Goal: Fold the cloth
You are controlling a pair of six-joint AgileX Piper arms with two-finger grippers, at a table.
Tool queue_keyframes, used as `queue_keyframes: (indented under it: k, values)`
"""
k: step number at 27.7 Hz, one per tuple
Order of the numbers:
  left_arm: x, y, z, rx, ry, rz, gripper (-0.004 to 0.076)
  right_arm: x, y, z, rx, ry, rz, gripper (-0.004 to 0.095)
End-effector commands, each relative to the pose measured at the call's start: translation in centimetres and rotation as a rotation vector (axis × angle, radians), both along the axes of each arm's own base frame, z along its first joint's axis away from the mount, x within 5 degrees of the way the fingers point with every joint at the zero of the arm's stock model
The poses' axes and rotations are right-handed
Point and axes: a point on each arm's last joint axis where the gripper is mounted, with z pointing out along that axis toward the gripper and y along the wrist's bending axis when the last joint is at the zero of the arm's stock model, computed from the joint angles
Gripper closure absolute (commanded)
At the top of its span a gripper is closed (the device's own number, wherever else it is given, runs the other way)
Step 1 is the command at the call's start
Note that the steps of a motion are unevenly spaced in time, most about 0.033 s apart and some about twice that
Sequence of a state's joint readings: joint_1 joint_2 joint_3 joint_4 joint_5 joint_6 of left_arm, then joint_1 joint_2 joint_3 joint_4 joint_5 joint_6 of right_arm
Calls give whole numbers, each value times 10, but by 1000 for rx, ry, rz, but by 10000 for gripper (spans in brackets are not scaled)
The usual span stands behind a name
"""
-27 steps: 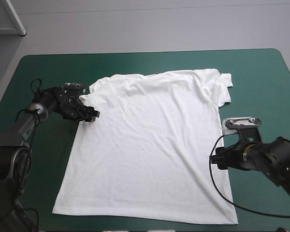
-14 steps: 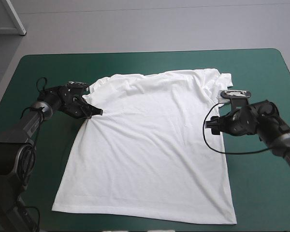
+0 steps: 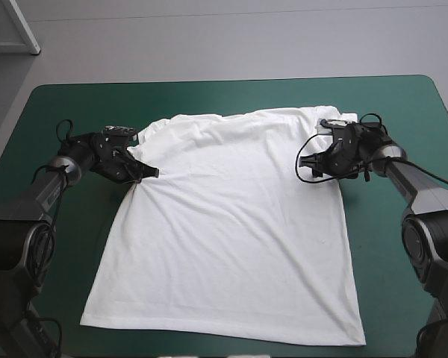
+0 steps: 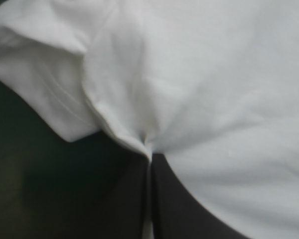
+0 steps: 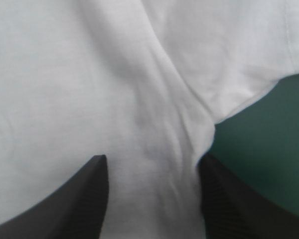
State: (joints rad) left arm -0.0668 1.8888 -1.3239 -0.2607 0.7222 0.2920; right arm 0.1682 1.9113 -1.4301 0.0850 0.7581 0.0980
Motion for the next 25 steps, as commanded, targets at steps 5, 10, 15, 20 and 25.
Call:
queue_keyframes:
  k: [5,10,15,20,25]
  values:
    - [-5,-5,-6,-28,62,4,734,5,2,16,47,-72,-5,898]
    - [-5,-5,46,-42,-86,11,734,-5,-1,72,40,-237,29,926]
    - [-14,-4,126,-47,-254,7,734,-31,-10,142,-24,-377,49,926]
    - [-40,3,219,-16,-462,24,734,-68,-22,209,-83,-519,38,926]
    - [-79,10,296,19,-658,44,734,-107,-32,267,-97,-658,18,926]
